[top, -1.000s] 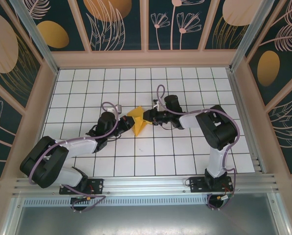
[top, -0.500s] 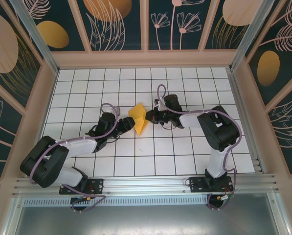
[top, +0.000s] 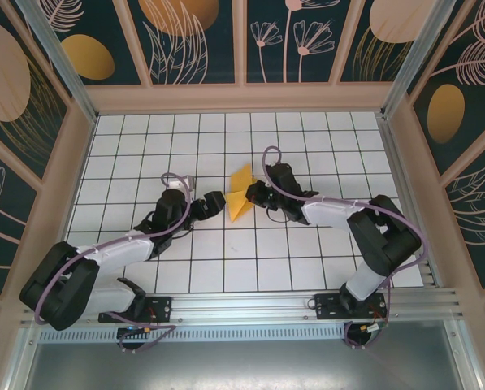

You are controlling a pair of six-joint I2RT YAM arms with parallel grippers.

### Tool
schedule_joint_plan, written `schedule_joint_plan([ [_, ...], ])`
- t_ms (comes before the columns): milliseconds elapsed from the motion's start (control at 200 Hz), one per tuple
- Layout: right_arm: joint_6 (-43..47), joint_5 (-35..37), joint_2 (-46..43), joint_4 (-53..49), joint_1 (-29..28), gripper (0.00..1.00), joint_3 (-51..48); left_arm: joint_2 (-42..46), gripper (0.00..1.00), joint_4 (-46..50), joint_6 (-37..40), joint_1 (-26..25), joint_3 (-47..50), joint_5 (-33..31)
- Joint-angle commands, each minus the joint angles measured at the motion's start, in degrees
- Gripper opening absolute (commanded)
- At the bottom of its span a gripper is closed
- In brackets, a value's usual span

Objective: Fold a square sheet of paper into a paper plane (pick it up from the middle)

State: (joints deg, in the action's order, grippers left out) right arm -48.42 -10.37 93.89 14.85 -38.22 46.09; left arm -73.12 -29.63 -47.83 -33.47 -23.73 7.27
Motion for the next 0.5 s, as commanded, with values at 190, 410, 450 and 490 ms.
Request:
schedule_joint_plan([
  [190, -13.8, 14.2, -0.4, -10.2, -3.8, 0.02, 1.5, -0.7, 0.96, -4.4, 14.7, -3.6, 0.7, -4.8],
  [410, -22.9, 11.5, 0.6, -10.1, -3.9, 0.00, 0.0, -3.7, 0.90, -10.6, 26.6, -6.0, 2.8, -7.6],
  [450, -24.2, 9.8, 0.8, -10.3, -3.9, 0.00, 0.2, -4.7, 0.89, -11.1, 27.7, -6.2, 2.4, -7.9],
  [490, -25.1, 8.8, 0.8, -10.1, -3.9, 0.00, 0.2, -5.7, 0.87, -11.1, 28.8, -6.4, 1.8, -7.6],
])
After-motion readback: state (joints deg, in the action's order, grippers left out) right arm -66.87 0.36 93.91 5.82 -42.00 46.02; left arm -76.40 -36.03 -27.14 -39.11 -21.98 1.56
